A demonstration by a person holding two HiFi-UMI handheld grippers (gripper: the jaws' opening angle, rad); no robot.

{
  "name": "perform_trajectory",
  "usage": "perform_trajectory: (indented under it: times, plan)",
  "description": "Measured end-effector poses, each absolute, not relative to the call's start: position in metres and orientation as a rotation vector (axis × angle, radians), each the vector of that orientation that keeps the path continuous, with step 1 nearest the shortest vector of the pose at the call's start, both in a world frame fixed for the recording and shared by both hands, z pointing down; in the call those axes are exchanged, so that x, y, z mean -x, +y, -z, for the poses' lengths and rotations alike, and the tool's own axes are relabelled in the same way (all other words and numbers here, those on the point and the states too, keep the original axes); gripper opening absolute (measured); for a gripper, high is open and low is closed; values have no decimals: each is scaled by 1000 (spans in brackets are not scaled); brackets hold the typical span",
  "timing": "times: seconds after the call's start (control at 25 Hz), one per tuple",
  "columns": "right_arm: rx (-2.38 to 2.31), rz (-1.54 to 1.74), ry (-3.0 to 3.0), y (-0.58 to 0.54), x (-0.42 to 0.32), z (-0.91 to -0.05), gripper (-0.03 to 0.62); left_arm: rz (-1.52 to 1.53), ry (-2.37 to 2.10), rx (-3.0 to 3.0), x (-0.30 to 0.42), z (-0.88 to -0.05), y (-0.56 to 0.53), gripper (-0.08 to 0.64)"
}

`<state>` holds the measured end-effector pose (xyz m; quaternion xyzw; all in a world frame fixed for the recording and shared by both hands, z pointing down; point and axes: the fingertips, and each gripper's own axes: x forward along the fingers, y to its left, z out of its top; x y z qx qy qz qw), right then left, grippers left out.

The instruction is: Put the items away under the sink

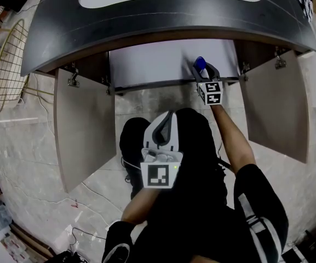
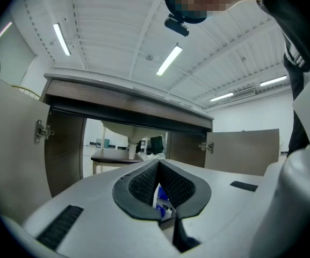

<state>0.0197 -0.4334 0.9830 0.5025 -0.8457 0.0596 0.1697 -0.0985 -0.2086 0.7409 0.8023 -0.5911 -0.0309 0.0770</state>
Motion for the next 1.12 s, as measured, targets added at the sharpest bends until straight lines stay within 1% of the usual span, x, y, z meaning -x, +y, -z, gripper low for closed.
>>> perform_trajectory:
  times: [0.16,0.28,0.44,0.6,0.68,0.84,0.88,0.96,1.12]
  plan:
    - [-1436,-206,-2394,-424,-23,-977,194,106,-1775,-2394,104,-740,-211,15]
    - [-1422,-265,-2343,-412,-28,-980,188,99,-1765,-2389,107,-744,-216,15]
    - [-1360,-357,-2245,-389,-35,-987,140,85,-1727,-2378,105,-739,-228,15]
    - [-1289,-480,-2146,-364,-36,-984,42,40,-1687,-2371,105,-724,-243,15]
    - [-1243,-526,-2099,-347,-35,-974,27,-20,-1670,-2381,108,-708,-246,15]
    - [-1142,-579,-2034,-309,-30,-934,14,-292,-1642,-2516,118,-665,-239,15]
    - [-1131,-603,-2024,-298,-30,-920,12,-268,-1657,-2481,120,-651,-236,15]
    - [-1128,-665,-2009,-276,-32,-889,12,-110,-1701,-2328,124,-616,-226,15]
    - [-1153,-727,-2007,-242,-37,-814,12,-72,-1719,-2305,120,-537,-203,15]
